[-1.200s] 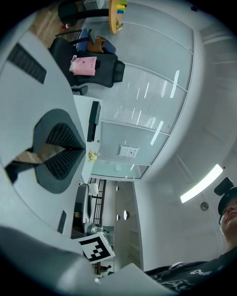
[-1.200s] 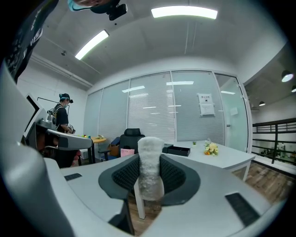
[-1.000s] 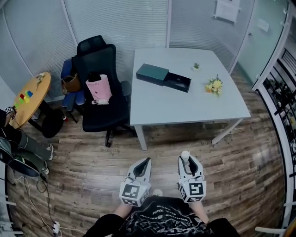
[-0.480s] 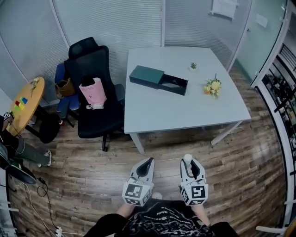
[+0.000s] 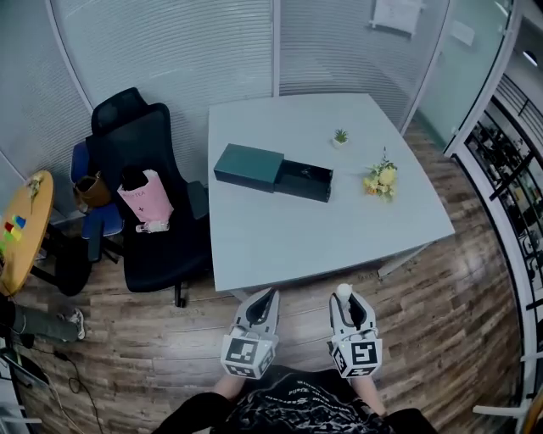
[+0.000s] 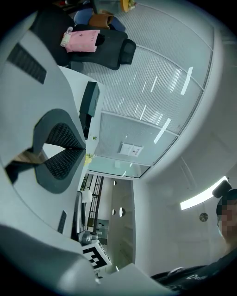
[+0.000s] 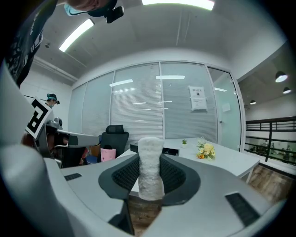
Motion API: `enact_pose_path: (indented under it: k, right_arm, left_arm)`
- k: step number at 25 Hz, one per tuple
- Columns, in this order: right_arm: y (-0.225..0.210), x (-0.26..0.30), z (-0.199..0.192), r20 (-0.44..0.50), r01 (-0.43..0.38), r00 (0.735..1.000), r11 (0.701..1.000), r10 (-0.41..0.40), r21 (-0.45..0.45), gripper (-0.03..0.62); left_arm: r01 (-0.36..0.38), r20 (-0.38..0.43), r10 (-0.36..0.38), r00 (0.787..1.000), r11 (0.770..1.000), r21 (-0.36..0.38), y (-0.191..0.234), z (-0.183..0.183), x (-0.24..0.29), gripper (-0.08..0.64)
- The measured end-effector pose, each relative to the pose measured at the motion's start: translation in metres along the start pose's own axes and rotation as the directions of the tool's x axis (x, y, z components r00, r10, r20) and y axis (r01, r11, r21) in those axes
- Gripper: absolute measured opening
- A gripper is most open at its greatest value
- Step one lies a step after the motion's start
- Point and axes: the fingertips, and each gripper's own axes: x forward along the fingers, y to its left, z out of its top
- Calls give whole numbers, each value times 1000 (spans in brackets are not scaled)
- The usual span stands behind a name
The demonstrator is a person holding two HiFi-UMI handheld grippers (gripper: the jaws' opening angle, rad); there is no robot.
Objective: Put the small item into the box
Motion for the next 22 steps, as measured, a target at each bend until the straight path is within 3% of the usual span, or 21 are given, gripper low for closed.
enact_pose_path:
  k: [12, 15, 22]
  right_arm:
    - [-13, 122, 46, 54, 109, 992, 992, -113, 71, 138]
    - [-15, 143, 50, 54, 144, 988, 988, -147, 62, 138]
    - [-21, 172, 52, 28, 154, 987, 986, -156, 69, 138]
  left_arm:
    - [91, 3, -91, 996, 995, 50, 102, 56, 116, 17]
    - [110, 3, -110, 994, 990, 89, 117, 62, 134, 17]
    - [110, 4, -111, 994, 989, 96, 136, 71, 158, 17]
